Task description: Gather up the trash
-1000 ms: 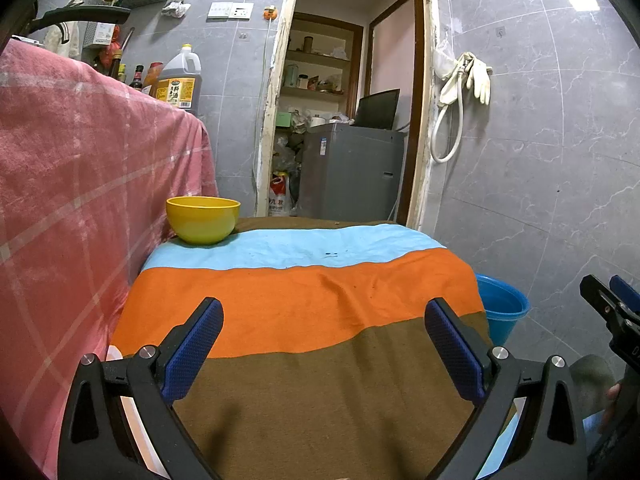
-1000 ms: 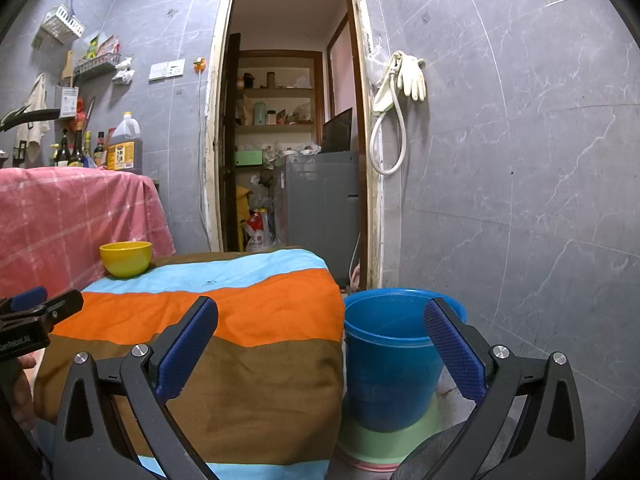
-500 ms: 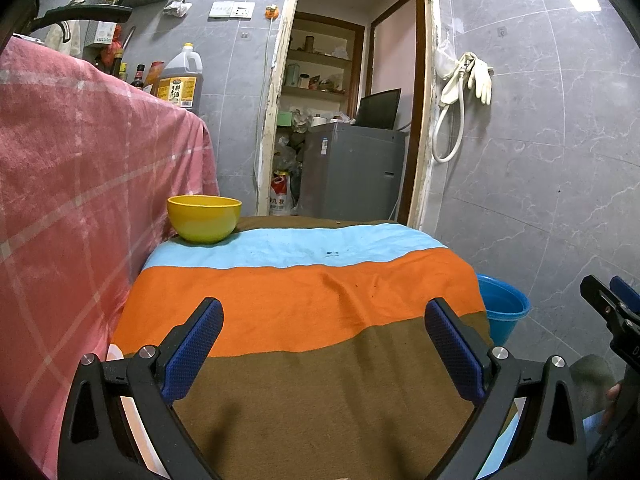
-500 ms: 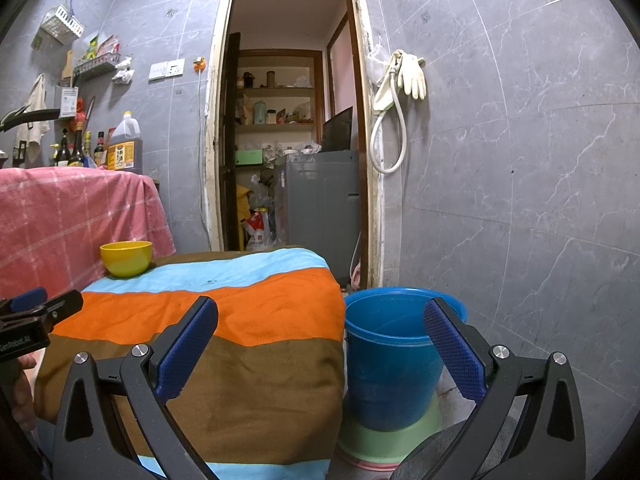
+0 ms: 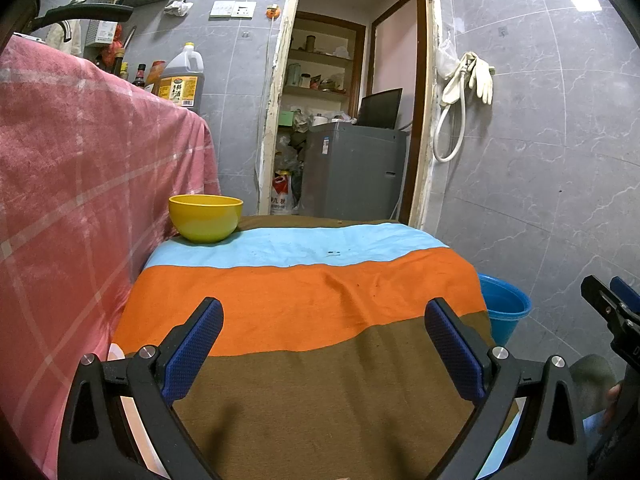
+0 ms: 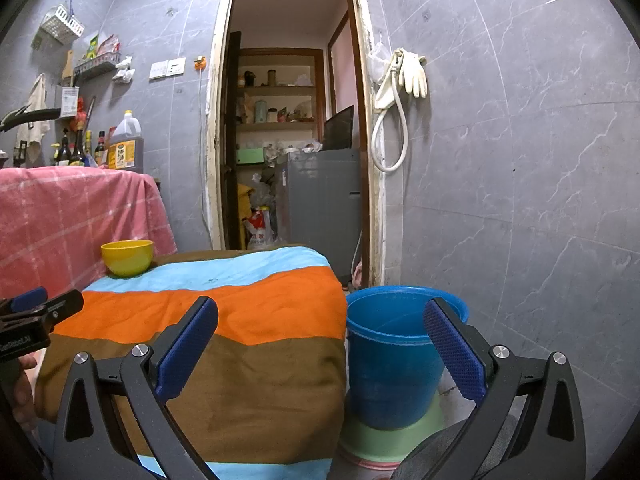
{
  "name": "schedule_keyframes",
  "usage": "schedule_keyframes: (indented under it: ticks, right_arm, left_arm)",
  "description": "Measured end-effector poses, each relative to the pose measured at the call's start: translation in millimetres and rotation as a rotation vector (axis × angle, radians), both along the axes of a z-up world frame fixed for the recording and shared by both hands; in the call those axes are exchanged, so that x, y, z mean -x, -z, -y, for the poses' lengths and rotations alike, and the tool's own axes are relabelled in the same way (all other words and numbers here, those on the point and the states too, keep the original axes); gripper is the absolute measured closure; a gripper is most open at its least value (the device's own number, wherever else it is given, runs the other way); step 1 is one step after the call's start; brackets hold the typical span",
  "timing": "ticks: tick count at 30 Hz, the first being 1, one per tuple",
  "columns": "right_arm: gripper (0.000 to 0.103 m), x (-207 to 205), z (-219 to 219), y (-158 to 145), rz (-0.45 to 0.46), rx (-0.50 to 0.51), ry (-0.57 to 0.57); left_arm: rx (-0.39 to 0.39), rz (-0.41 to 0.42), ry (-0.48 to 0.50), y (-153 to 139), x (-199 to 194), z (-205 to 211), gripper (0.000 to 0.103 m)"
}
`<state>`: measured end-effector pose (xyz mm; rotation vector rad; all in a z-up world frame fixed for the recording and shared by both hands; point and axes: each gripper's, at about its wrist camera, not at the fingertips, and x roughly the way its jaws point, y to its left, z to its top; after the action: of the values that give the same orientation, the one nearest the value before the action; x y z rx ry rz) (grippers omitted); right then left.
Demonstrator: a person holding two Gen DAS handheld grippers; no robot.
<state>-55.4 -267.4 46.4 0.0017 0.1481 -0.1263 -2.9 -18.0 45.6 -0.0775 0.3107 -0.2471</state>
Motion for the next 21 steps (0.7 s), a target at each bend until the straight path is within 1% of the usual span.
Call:
schedule_keyframes:
  ticks: [21]
  right_arm:
    - [0.000,-0.7,0.4,-0.1,-0.003,-0.001,-0.001]
  left_arm:
    - [-0.001,0.004,-0.002,-0.2,0.2,-1.4,0.004]
